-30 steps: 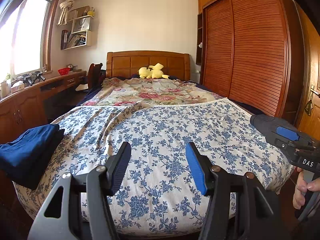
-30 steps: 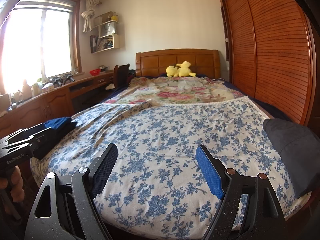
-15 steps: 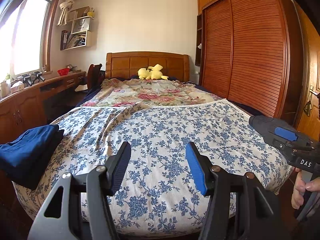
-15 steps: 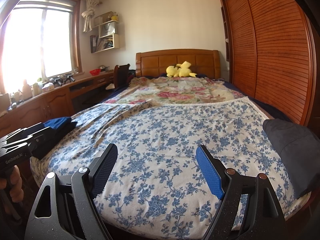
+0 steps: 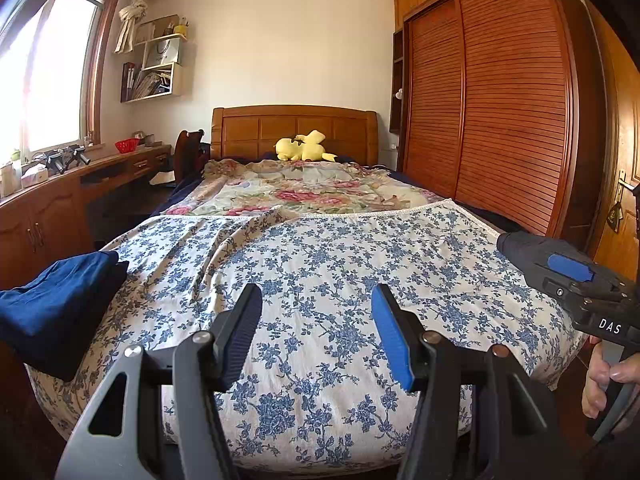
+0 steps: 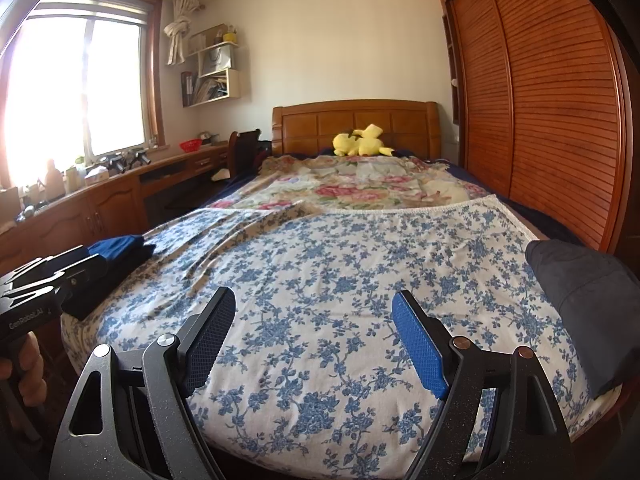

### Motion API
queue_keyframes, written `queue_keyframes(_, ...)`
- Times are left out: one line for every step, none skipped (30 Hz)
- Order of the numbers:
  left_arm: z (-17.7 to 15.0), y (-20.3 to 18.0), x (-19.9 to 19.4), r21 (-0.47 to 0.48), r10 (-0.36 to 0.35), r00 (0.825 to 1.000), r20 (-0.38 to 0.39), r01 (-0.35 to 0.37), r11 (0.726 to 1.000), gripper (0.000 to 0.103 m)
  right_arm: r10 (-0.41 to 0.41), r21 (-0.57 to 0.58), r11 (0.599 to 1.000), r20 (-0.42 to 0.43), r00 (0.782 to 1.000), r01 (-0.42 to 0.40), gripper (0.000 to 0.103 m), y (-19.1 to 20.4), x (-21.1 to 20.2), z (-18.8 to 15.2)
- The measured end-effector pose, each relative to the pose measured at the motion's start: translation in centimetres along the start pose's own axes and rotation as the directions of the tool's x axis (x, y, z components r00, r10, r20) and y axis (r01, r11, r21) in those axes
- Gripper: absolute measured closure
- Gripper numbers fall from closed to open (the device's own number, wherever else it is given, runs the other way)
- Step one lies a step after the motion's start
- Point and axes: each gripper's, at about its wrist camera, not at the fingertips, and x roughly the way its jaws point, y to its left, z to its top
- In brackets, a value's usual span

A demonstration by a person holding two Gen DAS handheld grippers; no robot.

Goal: Fold large clothes

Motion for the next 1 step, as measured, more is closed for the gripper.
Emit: queue_keyframes(0.06, 0.0, -0.01, 0.001, 0.0, 1.0, 0.0, 0.0, 1.0, 0.047, -0.002, -0.001, 1.0, 0.001, 1.0, 0.002, 0.021, 0.02, -0.01, -0.01)
